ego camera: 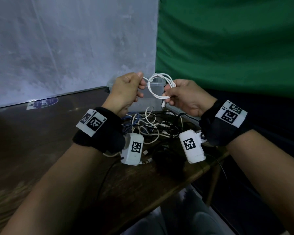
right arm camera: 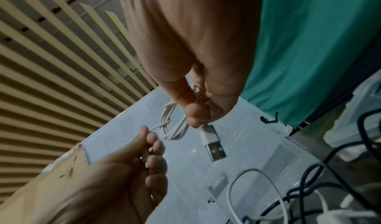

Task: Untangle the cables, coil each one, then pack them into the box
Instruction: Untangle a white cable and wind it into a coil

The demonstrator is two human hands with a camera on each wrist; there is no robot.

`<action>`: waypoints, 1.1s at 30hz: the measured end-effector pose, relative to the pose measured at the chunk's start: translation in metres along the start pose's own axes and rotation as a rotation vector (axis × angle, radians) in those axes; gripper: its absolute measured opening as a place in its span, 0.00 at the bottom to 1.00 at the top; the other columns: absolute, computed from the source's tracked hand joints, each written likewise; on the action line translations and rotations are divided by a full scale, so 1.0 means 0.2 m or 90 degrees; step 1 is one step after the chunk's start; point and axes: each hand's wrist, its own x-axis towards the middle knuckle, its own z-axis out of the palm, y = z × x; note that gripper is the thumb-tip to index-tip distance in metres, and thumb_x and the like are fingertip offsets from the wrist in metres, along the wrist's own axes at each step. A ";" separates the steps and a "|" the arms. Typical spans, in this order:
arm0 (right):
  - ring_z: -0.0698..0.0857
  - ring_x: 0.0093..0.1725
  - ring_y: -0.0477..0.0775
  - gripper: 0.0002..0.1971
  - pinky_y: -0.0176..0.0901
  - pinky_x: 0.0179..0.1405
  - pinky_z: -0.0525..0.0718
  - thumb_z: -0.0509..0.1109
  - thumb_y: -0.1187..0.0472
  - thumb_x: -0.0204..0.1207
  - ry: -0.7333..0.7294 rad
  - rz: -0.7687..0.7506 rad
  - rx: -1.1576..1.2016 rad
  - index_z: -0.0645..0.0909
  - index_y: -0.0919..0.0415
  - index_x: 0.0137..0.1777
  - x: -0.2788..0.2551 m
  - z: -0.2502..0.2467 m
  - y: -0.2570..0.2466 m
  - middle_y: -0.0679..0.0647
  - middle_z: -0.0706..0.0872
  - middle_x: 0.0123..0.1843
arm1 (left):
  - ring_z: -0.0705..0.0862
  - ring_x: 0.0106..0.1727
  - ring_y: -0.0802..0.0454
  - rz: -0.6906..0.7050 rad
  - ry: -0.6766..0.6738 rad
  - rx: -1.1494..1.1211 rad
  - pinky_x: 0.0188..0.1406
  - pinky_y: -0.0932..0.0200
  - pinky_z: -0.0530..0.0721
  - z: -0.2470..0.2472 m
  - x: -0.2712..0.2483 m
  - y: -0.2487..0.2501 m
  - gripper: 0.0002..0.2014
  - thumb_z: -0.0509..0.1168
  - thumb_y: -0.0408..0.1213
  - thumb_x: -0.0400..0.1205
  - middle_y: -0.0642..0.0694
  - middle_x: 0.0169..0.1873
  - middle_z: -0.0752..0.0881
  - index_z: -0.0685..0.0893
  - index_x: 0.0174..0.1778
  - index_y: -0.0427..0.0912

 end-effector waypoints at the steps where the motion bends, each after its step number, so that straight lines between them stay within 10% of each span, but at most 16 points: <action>1: 0.79 0.20 0.47 0.10 0.32 0.17 0.75 0.63 0.80 0.75 -0.006 0.005 0.010 0.76 0.66 0.38 0.00 -0.01 0.00 0.55 0.82 0.22 | 0.75 0.19 0.61 -0.002 0.002 -0.005 0.18 0.68 0.68 -0.01 0.01 0.00 0.16 0.57 0.41 0.87 0.48 0.31 0.79 0.79 0.33 0.43; 8: 0.78 0.19 0.44 0.06 0.29 0.19 0.78 0.66 0.74 0.78 0.016 0.006 0.053 0.79 0.70 0.40 0.00 -0.06 0.00 0.61 0.81 0.32 | 0.76 0.22 0.67 0.007 -0.025 0.054 0.24 0.73 0.72 -0.04 -0.01 0.01 0.12 0.59 0.39 0.86 0.52 0.34 0.82 0.84 0.40 0.42; 14: 0.81 0.24 0.45 0.05 0.28 0.24 0.82 0.66 0.73 0.78 0.060 0.003 0.134 0.81 0.70 0.42 0.01 -0.07 -0.03 0.59 0.83 0.33 | 0.82 0.43 0.62 -0.009 -0.160 0.302 0.50 0.64 0.75 -0.10 -0.02 0.00 0.06 0.68 0.40 0.80 0.49 0.42 0.88 0.90 0.47 0.47; 19: 0.82 0.27 0.46 0.03 0.27 0.25 0.82 0.67 0.73 0.78 0.019 0.020 0.157 0.81 0.71 0.43 0.00 -0.04 -0.06 0.58 0.83 0.33 | 0.73 0.18 0.69 -0.046 -0.143 0.376 0.22 0.76 0.69 -0.09 -0.01 -0.02 0.08 0.69 0.40 0.80 0.55 0.21 0.81 0.90 0.49 0.41; 25: 0.81 0.22 0.43 0.05 0.27 0.22 0.81 0.65 0.73 0.79 -0.059 0.078 0.132 0.82 0.71 0.47 -0.01 -0.05 -0.07 0.56 0.84 0.30 | 0.75 0.15 0.63 -0.097 -0.065 0.113 0.19 0.72 0.77 -0.06 -0.01 -0.05 0.10 0.66 0.28 0.80 0.52 0.13 0.79 0.82 0.32 0.33; 33: 0.81 0.23 0.41 0.05 0.25 0.24 0.82 0.64 0.71 0.80 -0.061 0.094 0.152 0.82 0.68 0.44 0.00 -0.05 -0.05 0.56 0.83 0.35 | 0.87 0.31 0.59 -0.171 -0.196 -0.216 0.34 0.71 0.85 -0.05 -0.04 0.00 0.06 0.62 0.28 0.82 0.47 0.28 0.88 0.84 0.44 0.34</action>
